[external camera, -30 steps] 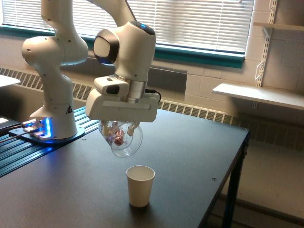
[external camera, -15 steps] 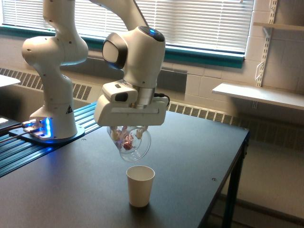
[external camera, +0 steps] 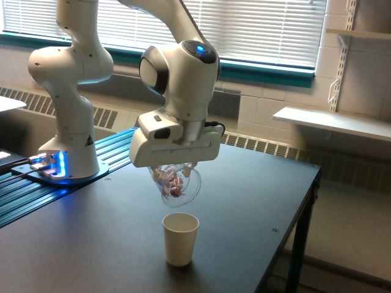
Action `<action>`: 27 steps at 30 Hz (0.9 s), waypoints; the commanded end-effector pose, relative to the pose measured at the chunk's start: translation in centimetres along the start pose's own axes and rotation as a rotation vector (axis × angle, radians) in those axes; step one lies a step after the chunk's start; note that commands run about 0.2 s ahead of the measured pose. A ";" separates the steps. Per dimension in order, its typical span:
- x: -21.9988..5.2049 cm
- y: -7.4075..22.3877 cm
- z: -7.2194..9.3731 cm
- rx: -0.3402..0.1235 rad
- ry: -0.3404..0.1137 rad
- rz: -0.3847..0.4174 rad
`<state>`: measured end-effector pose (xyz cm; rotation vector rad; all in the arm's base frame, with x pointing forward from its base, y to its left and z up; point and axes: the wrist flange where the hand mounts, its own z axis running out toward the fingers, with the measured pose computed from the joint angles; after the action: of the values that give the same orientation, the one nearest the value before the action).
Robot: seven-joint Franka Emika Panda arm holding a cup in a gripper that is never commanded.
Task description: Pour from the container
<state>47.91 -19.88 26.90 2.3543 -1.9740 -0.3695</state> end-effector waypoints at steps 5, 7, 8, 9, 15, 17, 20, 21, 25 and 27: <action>-0.2 -1.0 0.4 -0.009 -0.046 -0.048; -0.2 -1.1 0.4 -0.003 -0.058 -0.046; -0.2 -1.1 0.5 -0.006 -0.061 -0.046; -0.2 -1.2 0.5 -0.005 -0.063 -0.046; -0.3 -1.2 0.6 -0.016 -0.078 -0.052; -0.4 -1.2 0.7 -0.037 -0.082 -0.057; -0.4 -1.1 0.7 -0.031 -0.097 -0.047; -0.5 -1.1 0.6 -0.029 -0.107 -0.047; -0.6 -1.1 0.5 -0.030 -0.116 -0.052; -0.7 -1.0 0.5 -0.030 -0.116 -0.052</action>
<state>48.54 -19.22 25.95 2.3957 -1.9639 -0.5323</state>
